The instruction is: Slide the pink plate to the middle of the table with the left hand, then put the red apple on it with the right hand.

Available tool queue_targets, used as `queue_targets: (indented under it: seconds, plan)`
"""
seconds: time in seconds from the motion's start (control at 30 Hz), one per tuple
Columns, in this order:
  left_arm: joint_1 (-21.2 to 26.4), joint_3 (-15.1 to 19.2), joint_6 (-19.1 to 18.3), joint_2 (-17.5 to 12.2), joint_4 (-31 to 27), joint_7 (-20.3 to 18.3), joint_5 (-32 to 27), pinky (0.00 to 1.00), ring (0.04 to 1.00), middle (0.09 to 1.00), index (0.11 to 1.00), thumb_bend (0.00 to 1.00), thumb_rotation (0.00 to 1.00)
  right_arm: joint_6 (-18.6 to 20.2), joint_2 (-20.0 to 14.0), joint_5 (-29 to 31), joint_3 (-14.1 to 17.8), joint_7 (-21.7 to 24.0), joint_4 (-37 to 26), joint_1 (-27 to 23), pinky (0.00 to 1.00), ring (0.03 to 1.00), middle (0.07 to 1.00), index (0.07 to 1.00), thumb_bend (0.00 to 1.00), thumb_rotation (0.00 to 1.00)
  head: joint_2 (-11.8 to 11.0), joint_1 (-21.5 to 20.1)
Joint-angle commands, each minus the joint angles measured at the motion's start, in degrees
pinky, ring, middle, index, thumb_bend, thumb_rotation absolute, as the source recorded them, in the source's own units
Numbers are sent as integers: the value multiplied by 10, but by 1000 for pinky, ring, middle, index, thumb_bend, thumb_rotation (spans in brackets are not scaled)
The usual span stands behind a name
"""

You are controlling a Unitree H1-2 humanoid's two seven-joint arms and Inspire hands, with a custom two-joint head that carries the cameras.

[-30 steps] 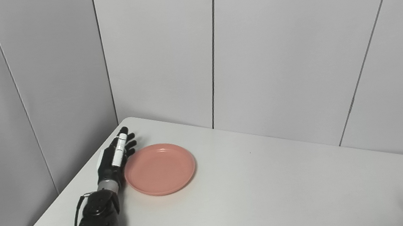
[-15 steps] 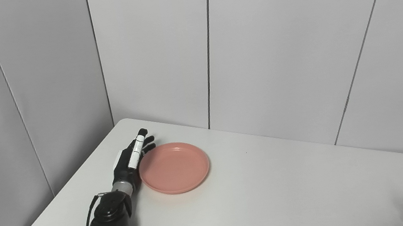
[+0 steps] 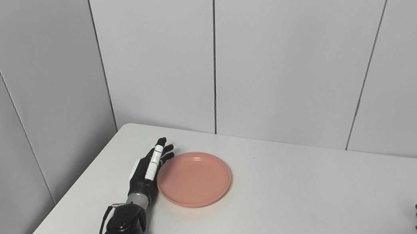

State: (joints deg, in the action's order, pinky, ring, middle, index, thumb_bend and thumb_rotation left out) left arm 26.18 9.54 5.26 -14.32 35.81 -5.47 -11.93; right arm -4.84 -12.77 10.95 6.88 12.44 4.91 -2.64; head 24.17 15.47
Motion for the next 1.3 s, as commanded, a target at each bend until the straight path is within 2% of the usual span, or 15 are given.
queue_targets:
  seconds: [0.0, 0.1, 0.37, 0.47, 0.6, 0.8, 0.93, 1.27]
  plan:
    - [31, -14, 16, 14, 14, -30, -4, 918, 889, 891, 910, 719, 867, 14, 16, 1, -9, -6, 6, 21, 973, 967, 941, 976, 837, 998, 2, -3]
    - [35, -27, 15, 29, 24, -29, 7, 911, 880, 887, 913, 698, 873, 21, 17, 0, -10, -9, -3, 22, 971, 968, 945, 979, 830, 999, 6, -7]
    - [45, -57, 24, 65, 58, -33, 18, 844, 847, 848, 881, 758, 820, 28, 20, -5, -14, -14, -22, 25, 977, 976, 952, 989, 789, 1000, 19, -21]
    - [47, -71, 38, 75, 72, -40, 28, 843, 842, 846, 882, 770, 829, 28, 23, -7, -16, -17, -26, 26, 978, 973, 950, 985, 776, 1000, 27, -33]
    - [45, -83, 38, 81, 67, -49, 29, 864, 846, 851, 887, 760, 835, 26, 25, -8, -18, -17, -28, 26, 967, 964, 940, 977, 777, 990, 35, -50]
    - [28, -100, 8, 88, 26, -53, 25, 855, 837, 845, 875, 799, 826, 30, 32, -16, -25, -25, -34, 24, 934, 946, 928, 953, 825, 967, 54, -97]
    - [6, -112, -25, 87, -23, -62, 21, 848, 840, 849, 887, 761, 852, 37, 45, -33, -33, -37, -45, 23, 897, 929, 911, 937, 859, 954, 69, -142]
    - [-36, -142, -97, 91, -132, -79, 26, 854, 846, 863, 896, 724, 883, 69, 74, -60, -51, -59, -75, 19, 889, 929, 900, 930, 862, 953, 83, -208]
